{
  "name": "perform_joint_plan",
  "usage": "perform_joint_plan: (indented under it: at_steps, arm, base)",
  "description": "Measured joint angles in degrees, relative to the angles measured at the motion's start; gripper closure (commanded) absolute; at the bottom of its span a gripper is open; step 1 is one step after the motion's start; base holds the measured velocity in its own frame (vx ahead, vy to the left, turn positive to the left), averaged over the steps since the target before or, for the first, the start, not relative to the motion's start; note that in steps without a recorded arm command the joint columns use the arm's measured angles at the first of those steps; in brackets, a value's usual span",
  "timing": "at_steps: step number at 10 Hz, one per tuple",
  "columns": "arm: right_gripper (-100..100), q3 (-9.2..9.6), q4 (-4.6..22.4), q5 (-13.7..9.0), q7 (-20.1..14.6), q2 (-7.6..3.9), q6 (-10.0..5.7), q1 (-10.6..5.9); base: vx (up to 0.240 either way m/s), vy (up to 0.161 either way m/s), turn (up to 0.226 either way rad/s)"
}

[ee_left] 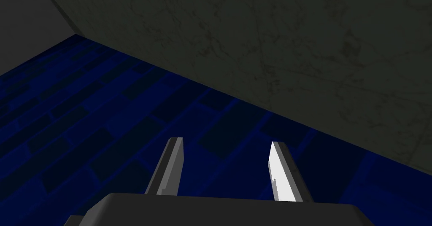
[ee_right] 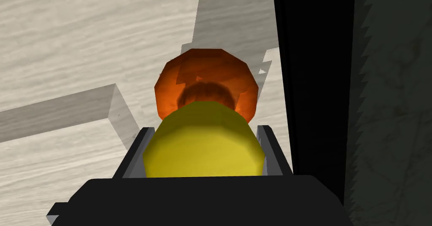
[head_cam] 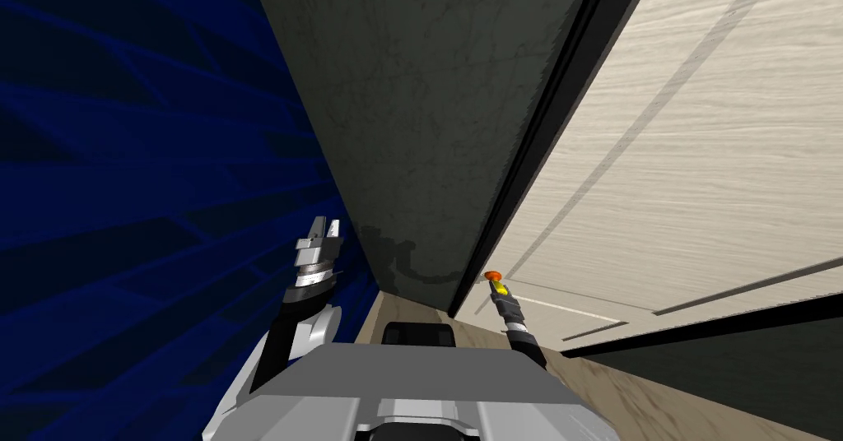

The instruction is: Pull the door open

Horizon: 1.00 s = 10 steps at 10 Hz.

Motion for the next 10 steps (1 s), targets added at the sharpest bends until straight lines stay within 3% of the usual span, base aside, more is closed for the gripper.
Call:
perform_joint_plan:
  at_steps: [10]
  arm:
    - [100,2.74,0.86,-5.69,-13.46,-1.36,0.28,-0.86]
  base:
    - [-0.038,-0.012,0.037]
